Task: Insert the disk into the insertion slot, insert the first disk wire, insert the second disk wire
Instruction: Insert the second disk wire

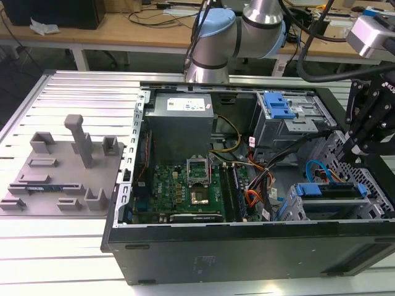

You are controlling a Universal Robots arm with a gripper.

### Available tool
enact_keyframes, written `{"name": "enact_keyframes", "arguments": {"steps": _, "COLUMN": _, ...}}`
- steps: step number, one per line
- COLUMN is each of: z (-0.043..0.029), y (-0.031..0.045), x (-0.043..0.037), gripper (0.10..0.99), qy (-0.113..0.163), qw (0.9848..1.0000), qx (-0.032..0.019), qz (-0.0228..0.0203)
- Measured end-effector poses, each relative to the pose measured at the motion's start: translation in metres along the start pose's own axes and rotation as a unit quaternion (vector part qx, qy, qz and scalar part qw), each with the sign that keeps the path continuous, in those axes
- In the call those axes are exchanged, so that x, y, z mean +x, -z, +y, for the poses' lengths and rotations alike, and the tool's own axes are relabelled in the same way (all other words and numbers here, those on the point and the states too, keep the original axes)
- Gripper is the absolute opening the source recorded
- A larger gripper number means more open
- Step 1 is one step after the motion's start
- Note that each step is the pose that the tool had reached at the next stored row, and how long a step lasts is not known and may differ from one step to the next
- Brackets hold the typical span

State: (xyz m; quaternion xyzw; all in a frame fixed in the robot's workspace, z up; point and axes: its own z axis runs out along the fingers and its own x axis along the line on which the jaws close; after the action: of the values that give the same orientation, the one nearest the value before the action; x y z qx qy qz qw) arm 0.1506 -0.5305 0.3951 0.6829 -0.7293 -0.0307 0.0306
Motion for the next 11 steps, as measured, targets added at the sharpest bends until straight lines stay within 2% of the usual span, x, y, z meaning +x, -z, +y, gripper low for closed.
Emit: {"name": "enact_keyframes", "arguments": {"steps": 11, "z": 0.0025, "y": 0.0001, "x": -0.0008, "gripper": 0.106, "qy": 0.000, "qw": 1.0000, "qx": 0.0000, "qz": 0.0001}}
